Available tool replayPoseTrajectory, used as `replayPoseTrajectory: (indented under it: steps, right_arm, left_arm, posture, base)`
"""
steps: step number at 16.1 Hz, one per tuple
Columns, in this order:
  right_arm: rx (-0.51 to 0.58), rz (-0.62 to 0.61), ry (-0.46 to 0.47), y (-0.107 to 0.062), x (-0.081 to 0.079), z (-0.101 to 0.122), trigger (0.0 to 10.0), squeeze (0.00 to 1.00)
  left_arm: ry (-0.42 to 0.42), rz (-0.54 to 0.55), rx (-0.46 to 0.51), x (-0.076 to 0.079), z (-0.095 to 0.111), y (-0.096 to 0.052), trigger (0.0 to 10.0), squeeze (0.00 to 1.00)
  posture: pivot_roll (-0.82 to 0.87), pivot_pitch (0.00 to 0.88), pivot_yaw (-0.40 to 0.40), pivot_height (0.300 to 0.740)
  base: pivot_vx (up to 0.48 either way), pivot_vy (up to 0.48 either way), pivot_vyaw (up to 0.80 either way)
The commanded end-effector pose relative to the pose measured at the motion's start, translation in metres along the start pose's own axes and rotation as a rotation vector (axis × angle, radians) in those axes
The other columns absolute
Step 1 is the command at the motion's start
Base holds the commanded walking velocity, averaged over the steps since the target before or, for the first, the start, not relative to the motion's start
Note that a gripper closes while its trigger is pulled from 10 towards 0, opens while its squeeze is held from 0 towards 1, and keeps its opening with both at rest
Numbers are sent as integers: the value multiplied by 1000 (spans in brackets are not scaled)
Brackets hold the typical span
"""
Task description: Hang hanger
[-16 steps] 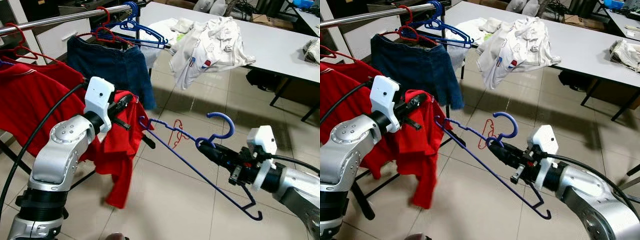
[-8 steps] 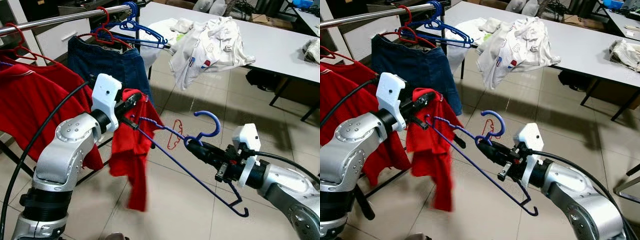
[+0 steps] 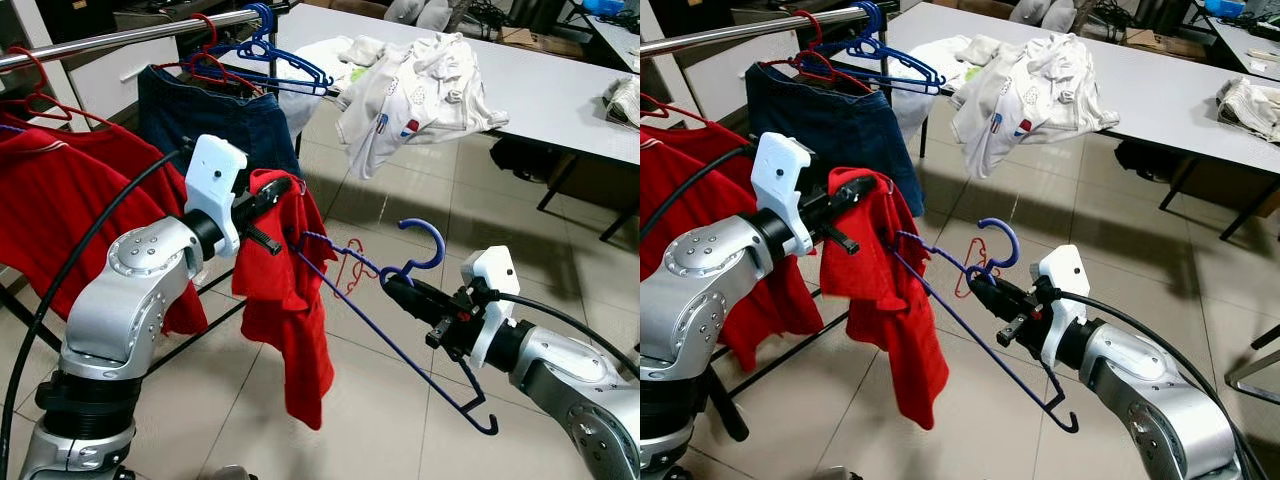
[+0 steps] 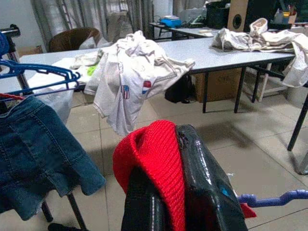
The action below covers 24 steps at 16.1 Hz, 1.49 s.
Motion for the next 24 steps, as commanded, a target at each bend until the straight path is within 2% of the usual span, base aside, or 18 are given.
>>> replayPoseTrajectory:
  steps: [1, 4, 5, 6, 8, 9, 10, 12, 13, 14, 15, 16, 19, 20, 21, 22, 24]
  right_arm:
    - [2, -33, -1, -2, 4, 4, 10000, 0]
    - [-48, -133, 33, 6, 19, -8, 10000, 0]
    - [-104, -227, 96, 14, 29, -21, 10000, 0]
    - [-121, -253, 115, 19, 30, -26, 10000, 0]
    - [-130, -225, 180, 34, 18, -35, 10000, 0]
    - [-172, -240, 182, 38, 18, -45, 10000, 0]
    - [-239, -227, 183, 40, 13, -59, 10000, 0]
    - [-298, -216, 196, 39, 8, -69, 10000, 0]
    - [-301, -237, 179, 38, 11, -70, 10000, 0]
    - [-274, -247, 157, 35, 12, -64, 10000, 0]
    - [-254, -250, 145, 34, 12, -60, 10000, 0]
    - [-193, -293, 133, 28, 18, -45, 10000, 0]
    - [-109, -449, 122, 6, 44, -27, 10000, 0]
    - [3, -542, 140, -4, 60, -12, 10000, 0]
    - [66, -579, 160, -8, 68, -4, 10000, 0]
    - [154, -635, 227, -15, 79, 6, 10000, 0]
    - [130, -594, 261, -11, 76, 2, 10000, 0]
  left_arm:
    - [18, -7, 46, 2, 17, 1, 10000, 0]
    - [-7, -37, 62, 11, 25, 2, 10000, 0]
    - [-25, -30, 72, 12, 29, 4, 10000, 0]
    - [-34, -21, 77, 11, 31, 5, 10000, 0]
    - [-71, -6, 95, 10, 36, 6, 10000, 0]
    - [-73, -2, 97, 11, 38, 7, 10000, 0]
    - [-77, 21, 108, 9, 40, 8, 10000, 0]
    - [-88, 33, 113, 8, 42, 10, 10000, 0]
    - [-58, 45, 96, 6, 40, 11, 10000, 0]
    - [-11, 62, 58, 4, 33, 13, 10000, 0]
    - [-3, 65, 45, 4, 30, 14, 10000, 0]
    - [36, 69, 11, 4, 22, 15, 10000, 0]
    - [105, 66, -16, 5, 18, 16, 10000, 0]
    - [103, 57, -10, 6, 20, 16, 10000, 0]
    - [105, 51, -7, 7, 21, 16, 10000, 0]
    - [96, 45, 4, 8, 24, 17, 10000, 0]
    - [96, 34, 28, 10, 29, 18, 10000, 0]
  posture:
    - [26, 55, -68, 740]
    - [26, 58, -68, 740]
    - [29, 60, -67, 740]
    - [31, 61, -66, 740]
    - [35, 65, -62, 740]
    - [37, 66, -59, 740]
    - [40, 69, -60, 740]
    - [42, 73, -59, 740]
    - [47, 76, -57, 740]
    - [52, 78, -57, 740]
    - [52, 78, -56, 740]
    - [50, 80, -51, 740]
    - [49, 80, -46, 740]
    - [47, 79, -42, 740]
    - [47, 79, -42, 740]
    - [44, 78, -41, 740]
    - [46, 75, -43, 740]
  base:
    - [0, 0, 0]
    - [0, 0, 0]
    - [0, 0, 0]
    - [0, 0, 0]
    - [0, 0, 0]
    - [0, 0, 0]
    - [0, 0, 0]
    - [0, 0, 0]
    - [0, 0, 0]
    - [0, 0, 0]
    - [0, 0, 0]
    - [0, 0, 0]
    - [0, 0, 0]
    - [0, 0, 0]
    - [0, 0, 0]
    - [0, 0, 0]
    - [0, 0, 0]
Point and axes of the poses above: a point about 5 cm out from each wrist's last joint towards the gripper, its own y axis pointing out of the wrist towards the gripper, its own z axis along the axis of the wrist's last joint, x = y × z, the point moved 5 cm from there along y, pointing out of the wrist towards the gripper, and after that the axes turned 3 degrees about y, right-handed, at the moved point
